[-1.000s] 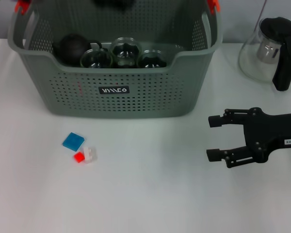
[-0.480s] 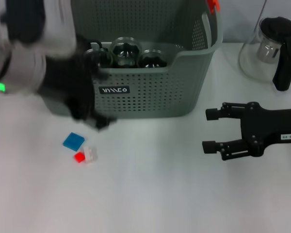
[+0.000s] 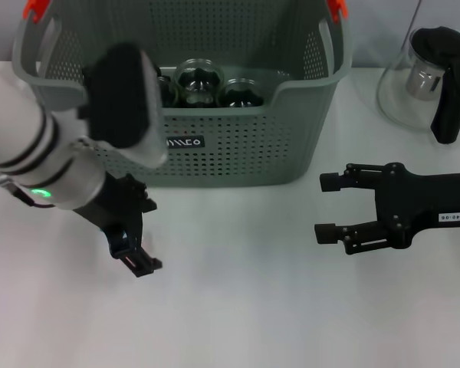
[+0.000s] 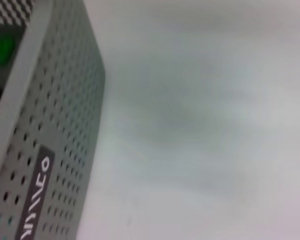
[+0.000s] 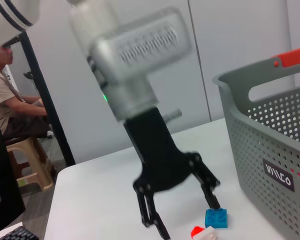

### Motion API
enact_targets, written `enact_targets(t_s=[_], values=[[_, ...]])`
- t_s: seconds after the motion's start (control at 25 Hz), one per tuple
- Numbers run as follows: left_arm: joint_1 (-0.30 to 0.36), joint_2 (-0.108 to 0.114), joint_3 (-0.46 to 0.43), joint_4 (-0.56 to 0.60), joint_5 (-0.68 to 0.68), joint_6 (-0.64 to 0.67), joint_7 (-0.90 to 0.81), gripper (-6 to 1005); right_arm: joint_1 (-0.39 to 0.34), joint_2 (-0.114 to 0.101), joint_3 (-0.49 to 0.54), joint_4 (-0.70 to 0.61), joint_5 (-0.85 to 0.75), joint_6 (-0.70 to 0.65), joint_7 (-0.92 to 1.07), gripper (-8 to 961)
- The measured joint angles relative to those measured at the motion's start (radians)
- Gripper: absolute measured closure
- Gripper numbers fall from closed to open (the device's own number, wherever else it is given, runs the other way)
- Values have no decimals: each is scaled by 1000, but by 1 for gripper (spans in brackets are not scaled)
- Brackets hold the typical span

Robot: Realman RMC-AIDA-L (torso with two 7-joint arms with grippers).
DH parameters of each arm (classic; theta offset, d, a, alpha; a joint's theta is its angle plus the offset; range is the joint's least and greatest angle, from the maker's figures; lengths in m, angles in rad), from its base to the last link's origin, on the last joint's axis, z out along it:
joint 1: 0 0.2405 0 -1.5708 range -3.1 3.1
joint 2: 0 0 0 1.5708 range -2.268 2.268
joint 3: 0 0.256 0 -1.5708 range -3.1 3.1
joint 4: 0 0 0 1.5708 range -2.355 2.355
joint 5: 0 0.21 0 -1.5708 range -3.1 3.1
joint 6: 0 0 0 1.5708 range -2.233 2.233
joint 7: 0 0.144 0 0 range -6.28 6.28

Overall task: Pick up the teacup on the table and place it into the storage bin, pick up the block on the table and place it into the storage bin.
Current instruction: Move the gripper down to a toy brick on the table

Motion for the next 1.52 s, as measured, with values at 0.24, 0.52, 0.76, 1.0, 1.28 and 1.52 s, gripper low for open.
enact_targets(t_s=[0.24,0.52,0.76,1.0,1.28,1.52], values=[[-90,2,39,-172,84,-82,-13,67,1,0,-3,1,0,1,1,11],[-134,2,41,-249,129,-118,-8,69,-1,0,0,2,-1,2,5,11],[-143,2,43,-284,131,-138,-12,71,-4,0,-1,2,-1,7,4,11],[-143,1,41,-315,132,-168,-13,74,-4,0,-5,2,0,10,1,11],[-157,1,41,-363,132,-194,-15,76,-4,0,-6,2,0,10,2,11],[-161,3,36,-363,132,-196,-10,110,-5,0,-5,2,0,10,4,9]])
